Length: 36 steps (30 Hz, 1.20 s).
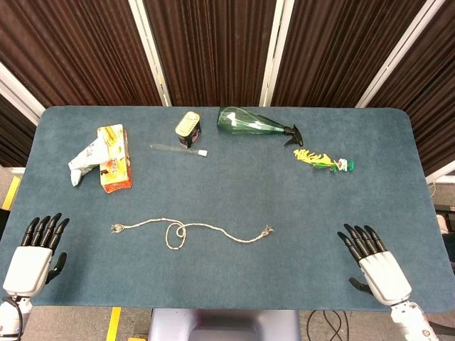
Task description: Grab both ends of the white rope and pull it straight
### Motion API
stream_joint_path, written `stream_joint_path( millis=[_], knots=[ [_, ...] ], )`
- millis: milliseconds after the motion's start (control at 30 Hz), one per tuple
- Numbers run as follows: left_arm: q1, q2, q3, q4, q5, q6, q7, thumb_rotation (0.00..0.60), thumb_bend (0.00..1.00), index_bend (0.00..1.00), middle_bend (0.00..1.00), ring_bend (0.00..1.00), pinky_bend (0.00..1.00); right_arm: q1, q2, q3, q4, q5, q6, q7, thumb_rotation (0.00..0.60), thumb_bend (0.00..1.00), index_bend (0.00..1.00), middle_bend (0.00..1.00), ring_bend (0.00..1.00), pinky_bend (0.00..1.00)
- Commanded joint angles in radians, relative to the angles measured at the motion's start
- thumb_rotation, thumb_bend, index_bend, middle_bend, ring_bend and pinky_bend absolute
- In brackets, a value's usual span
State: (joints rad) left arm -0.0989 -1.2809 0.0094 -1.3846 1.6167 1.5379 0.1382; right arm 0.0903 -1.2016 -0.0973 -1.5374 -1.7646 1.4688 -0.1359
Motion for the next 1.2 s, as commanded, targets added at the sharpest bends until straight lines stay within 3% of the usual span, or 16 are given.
stream_joint_path(
  millis=[33,267,433,600,833,1200],
  knots=[
    [-0.003,-0.004,0.003,0.002,0.002,-0.007,0.004,0.600,0.47,0.00,0.00,0.00,0.03,0.003,-0.001,-0.001,0.000,0.002,-0.008,0.000,0.600,0.07,0.00,0.00,0.00,0.00],
    [-0.060,-0.026,0.012,0.014,0.013,-0.103,-0.080,0.600,0.47,0.00,0.00,0.00,0.03,-0.004,0.005,-0.001,-0.003,-0.003,0.011,0.003,0.600,0.07,0.00,0.00,0.00,0.00],
    [-0.142,-0.100,-0.021,0.069,-0.009,-0.206,-0.194,0.600,0.47,0.00,0.02,0.00,0.03,-0.004,0.007,0.009,-0.008,0.013,0.011,0.007,0.600,0.07,0.00,0.00,0.00,0.00],
    [-0.209,-0.190,-0.054,0.123,-0.047,-0.292,-0.246,0.600,0.47,0.15,0.03,0.00,0.03,0.005,0.000,0.018,-0.011,0.035,-0.016,-0.010,0.600,0.07,0.00,0.00,0.00,0.00],
    [-0.275,-0.319,-0.099,0.237,-0.111,-0.366,-0.192,0.600,0.47,0.35,0.03,0.00,0.03,0.005,-0.001,0.022,-0.007,0.045,-0.020,-0.013,0.600,0.07,0.00,0.00,0.00,0.00],
    [-0.288,-0.380,-0.094,0.320,-0.153,-0.382,-0.146,0.600,0.46,0.41,0.04,0.00,0.03,0.004,0.002,0.020,-0.004,0.051,-0.022,-0.013,0.600,0.07,0.00,0.00,0.00,0.00]
  ],
)
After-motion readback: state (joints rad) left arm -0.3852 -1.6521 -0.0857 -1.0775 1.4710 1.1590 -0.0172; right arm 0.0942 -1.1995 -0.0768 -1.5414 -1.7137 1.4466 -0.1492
